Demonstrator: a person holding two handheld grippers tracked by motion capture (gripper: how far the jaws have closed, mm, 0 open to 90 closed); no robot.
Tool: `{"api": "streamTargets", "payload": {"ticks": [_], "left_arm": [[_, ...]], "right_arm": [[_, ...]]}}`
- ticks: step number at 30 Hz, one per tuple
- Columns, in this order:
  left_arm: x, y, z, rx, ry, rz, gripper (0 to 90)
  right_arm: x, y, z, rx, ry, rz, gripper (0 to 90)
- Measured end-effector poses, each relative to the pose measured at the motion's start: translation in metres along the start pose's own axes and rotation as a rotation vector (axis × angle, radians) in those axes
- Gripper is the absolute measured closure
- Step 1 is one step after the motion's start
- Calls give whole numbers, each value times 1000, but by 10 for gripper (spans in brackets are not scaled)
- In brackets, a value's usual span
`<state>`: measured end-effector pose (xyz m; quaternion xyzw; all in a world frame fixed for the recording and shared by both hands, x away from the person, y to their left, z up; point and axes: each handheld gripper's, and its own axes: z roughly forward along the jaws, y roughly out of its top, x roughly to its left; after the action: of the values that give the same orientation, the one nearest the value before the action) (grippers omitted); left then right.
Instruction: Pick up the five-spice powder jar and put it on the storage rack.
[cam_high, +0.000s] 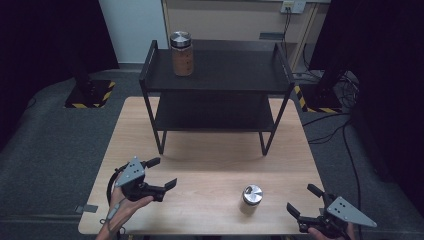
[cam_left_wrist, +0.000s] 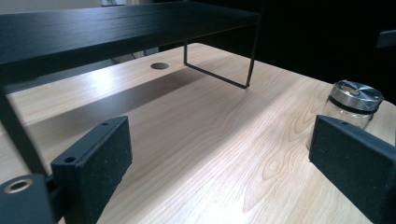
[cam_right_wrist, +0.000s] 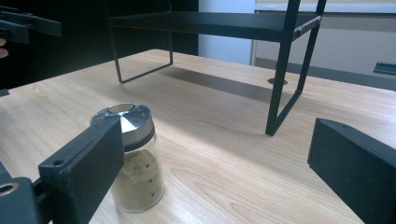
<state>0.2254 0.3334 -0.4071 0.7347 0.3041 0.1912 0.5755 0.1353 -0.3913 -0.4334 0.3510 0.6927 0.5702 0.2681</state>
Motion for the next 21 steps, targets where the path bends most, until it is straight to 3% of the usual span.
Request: {"api": "streamTargets", "payload": {"ticks": [9, 13, 21], "left_arm": [[-10, -15, -34, -14, 33, -9, 47], [-17, -21, -48, -18, 52, 8, 46], [-28, -27, -63, -21, 56, 31, 41]], "right_arm": [[0, 0, 0, -2, 0, 1, 44], [0, 0, 0, -1, 0, -1, 44], [0, 0, 0, -1, -3, -1, 44]]}}
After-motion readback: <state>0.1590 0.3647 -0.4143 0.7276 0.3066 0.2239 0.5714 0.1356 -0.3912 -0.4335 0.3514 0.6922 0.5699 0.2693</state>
